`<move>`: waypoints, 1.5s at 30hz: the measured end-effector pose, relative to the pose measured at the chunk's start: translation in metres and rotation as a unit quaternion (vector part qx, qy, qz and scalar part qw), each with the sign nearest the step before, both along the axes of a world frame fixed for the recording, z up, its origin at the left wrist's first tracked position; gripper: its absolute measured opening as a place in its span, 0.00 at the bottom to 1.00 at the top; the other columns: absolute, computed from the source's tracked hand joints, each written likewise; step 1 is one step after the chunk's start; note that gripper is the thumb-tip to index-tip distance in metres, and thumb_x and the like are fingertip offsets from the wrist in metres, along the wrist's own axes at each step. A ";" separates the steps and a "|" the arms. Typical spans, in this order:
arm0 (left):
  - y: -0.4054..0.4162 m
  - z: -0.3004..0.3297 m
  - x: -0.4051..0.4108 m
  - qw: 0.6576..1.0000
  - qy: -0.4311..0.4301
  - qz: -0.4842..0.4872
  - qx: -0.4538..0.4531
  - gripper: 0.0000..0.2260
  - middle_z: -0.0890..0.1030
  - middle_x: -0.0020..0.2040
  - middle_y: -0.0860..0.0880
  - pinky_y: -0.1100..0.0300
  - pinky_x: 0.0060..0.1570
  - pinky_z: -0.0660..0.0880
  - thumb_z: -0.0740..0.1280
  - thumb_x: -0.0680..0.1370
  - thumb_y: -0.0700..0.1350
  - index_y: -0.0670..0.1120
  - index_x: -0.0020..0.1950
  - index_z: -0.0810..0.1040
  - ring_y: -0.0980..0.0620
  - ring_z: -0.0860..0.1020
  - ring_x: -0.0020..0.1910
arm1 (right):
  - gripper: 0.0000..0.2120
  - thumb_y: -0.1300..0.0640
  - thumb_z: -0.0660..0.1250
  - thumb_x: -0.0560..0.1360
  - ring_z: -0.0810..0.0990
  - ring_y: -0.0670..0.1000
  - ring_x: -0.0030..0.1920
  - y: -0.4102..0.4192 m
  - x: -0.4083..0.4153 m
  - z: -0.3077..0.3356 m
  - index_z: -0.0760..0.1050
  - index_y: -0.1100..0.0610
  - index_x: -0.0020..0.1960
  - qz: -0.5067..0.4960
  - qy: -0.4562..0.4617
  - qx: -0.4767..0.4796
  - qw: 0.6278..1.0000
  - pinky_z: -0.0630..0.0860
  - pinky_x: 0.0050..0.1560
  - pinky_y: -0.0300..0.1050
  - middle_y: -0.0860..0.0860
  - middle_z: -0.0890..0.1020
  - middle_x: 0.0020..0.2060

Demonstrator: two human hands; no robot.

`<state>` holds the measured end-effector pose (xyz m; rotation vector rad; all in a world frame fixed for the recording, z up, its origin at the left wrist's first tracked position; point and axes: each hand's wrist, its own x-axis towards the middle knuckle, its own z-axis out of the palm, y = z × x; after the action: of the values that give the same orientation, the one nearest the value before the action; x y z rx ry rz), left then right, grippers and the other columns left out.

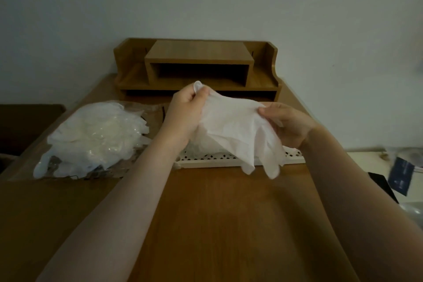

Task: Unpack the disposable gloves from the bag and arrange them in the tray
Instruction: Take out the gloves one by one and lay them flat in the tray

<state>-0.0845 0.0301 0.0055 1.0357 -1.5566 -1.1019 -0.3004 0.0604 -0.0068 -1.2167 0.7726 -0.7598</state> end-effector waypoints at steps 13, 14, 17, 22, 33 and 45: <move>-0.040 -0.027 -0.035 0.964 -0.238 0.053 -0.108 0.17 0.71 0.30 0.50 0.55 0.32 0.64 0.53 0.83 0.51 0.45 0.41 0.73 0.51 0.70 0.29 | 0.15 0.53 0.59 0.80 0.71 0.50 0.33 -0.007 -0.035 0.013 0.78 0.63 0.47 -0.396 0.353 -0.154 0.834 0.69 0.36 0.42 0.54 0.76 0.34; -0.043 -0.026 -0.036 0.965 -0.237 0.044 -0.102 0.17 0.69 0.29 0.51 0.57 0.32 0.62 0.54 0.83 0.51 0.48 0.36 0.69 0.52 0.67 0.28 | 0.15 0.53 0.59 0.81 0.71 0.50 0.32 -0.010 -0.036 0.015 0.78 0.62 0.47 -0.398 0.360 -0.165 0.828 0.68 0.36 0.43 0.53 0.75 0.34; -0.051 -0.017 -0.040 0.976 -0.205 -0.007 -0.069 0.13 0.77 0.38 0.44 0.50 0.35 0.70 0.58 0.81 0.52 0.46 0.44 0.74 0.46 0.75 0.35 | 0.15 0.53 0.58 0.81 0.76 0.52 0.37 -0.022 -0.041 0.017 0.78 0.61 0.49 -0.404 0.372 -0.187 0.814 0.72 0.41 0.44 0.56 0.79 0.39; -0.073 0.000 -0.050 0.980 -0.187 -0.058 -0.036 0.08 0.81 0.49 0.49 0.52 0.49 0.77 0.65 0.79 0.49 0.46 0.53 0.76 0.49 0.80 0.48 | 0.14 0.53 0.55 0.81 0.75 0.51 0.37 -0.054 -0.054 0.021 0.76 0.58 0.46 -0.448 0.394 -0.216 0.773 0.72 0.38 0.43 0.54 0.78 0.39; -0.101 -0.010 -0.044 0.926 -0.345 -0.079 -0.131 0.05 0.79 0.48 0.50 0.65 0.39 0.70 0.63 0.78 0.40 0.46 0.48 0.79 0.53 0.77 0.47 | 0.11 0.58 0.58 0.81 0.79 0.50 0.42 -0.057 -0.060 -0.001 0.78 0.61 0.52 -0.288 0.498 -0.365 0.732 0.75 0.45 0.40 0.53 0.81 0.43; -0.067 -0.018 -0.006 0.875 -0.409 -0.172 -0.192 0.09 0.81 0.52 0.47 0.52 0.52 0.76 0.63 0.77 0.35 0.44 0.51 0.81 0.50 0.78 0.52 | 0.18 0.46 0.59 0.75 0.75 0.49 0.58 0.006 -0.041 -0.018 0.84 0.53 0.49 -0.176 0.529 -0.448 0.699 0.74 0.57 0.52 0.49 0.81 0.56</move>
<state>-0.0904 -0.0370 -0.0124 1.0171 -2.5962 -0.5137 -0.3418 0.0666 -0.0245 -2.5418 1.7270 -0.7102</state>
